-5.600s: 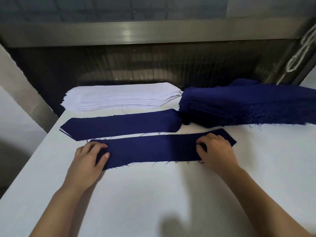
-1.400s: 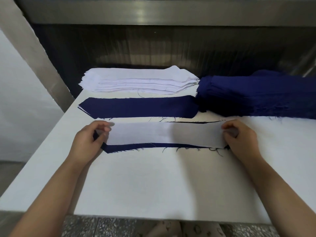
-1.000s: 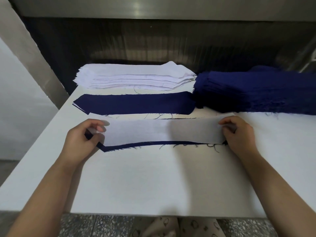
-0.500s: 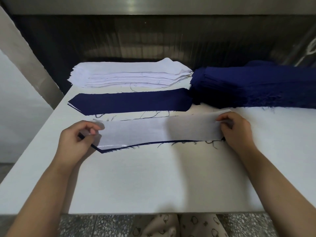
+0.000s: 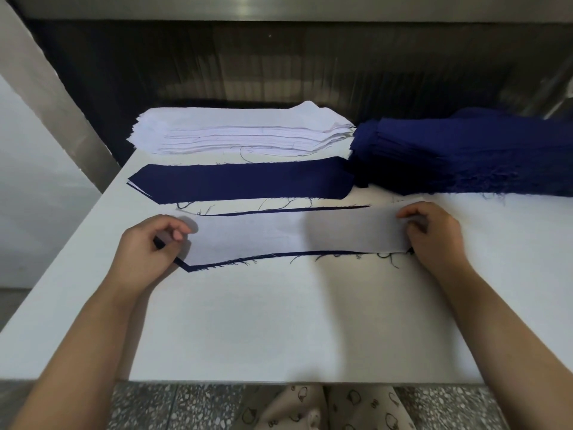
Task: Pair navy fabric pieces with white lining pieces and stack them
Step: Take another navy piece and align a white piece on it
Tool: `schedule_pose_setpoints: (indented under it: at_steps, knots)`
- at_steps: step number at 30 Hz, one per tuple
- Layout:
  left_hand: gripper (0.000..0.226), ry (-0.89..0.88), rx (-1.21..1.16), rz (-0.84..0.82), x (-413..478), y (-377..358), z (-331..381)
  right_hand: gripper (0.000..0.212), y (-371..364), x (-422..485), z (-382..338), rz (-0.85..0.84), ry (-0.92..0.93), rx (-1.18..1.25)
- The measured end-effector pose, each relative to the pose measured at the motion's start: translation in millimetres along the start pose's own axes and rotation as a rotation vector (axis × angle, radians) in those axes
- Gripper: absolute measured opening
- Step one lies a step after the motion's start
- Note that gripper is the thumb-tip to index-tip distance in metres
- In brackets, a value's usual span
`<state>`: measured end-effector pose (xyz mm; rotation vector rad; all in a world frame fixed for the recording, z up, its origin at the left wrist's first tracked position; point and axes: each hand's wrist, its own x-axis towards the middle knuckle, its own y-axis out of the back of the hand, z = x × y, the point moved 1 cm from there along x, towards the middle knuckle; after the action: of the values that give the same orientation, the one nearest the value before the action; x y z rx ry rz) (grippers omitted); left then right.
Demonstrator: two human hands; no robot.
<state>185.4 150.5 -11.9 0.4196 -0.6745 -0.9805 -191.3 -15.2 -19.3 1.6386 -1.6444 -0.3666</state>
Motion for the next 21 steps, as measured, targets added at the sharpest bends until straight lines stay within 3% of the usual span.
schedule_pose_setpoints:
  at_steps: [16,21]
  knots:
    - [0.046,0.009,0.063,0.000,1.2,-0.1,-0.7,0.021,-0.8,3.6,-1.9,-0.041,-0.006,-0.140]
    - [0.034,0.018,0.084,-0.005,1.1,-0.4,0.4,0.018,-0.3,2.8,-3.7,-0.033,0.000,-0.146]
